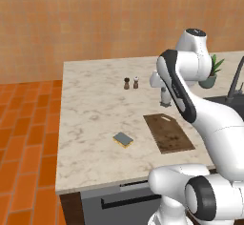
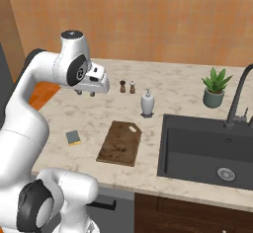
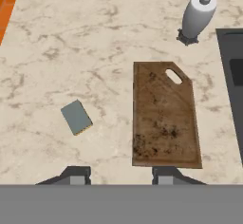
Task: Pick up the sponge from the counter and clean the cutting board by briefly scrubbing or pressing down on the cutting board. Once finished, release the sponge.
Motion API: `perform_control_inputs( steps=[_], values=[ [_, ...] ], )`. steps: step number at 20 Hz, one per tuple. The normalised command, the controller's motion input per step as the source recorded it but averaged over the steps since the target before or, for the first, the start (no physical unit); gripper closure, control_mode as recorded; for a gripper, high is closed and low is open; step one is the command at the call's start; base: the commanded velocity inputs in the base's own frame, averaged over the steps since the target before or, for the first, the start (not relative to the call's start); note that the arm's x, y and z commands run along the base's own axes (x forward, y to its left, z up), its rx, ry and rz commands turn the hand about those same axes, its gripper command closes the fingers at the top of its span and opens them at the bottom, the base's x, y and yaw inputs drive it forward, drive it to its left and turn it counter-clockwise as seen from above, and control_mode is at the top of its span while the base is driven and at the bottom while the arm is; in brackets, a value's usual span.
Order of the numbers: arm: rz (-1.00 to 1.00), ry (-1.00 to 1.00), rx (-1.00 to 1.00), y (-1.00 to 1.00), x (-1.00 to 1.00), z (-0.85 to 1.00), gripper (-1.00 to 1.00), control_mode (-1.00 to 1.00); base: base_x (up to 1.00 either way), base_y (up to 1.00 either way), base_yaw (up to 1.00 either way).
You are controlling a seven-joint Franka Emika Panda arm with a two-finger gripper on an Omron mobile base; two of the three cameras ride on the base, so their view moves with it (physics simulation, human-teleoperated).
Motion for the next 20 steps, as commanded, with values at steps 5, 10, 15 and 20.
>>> perform_control_inputs(
  steps=[5,10,15,20],
  values=[
    [0.0,-0.02,-0.01,0.06,0.14,0.0,-1.0,-1.0,0.0,0.0,0.0],
    [0.06,0.01,-0.01,0.25,0.1,-0.35,-1.0,-1.0,0.0,0.0,0.0],
    [0.08,-0.01,0.0,0.51,0.0,-0.43,-1.0,-1.0,0.0,0.0,0.0],
    [0.09,-0.01,0.0,0.62,0.0,-0.42,-1.0,-1.0,0.0,0.0,0.0]
  ],
)
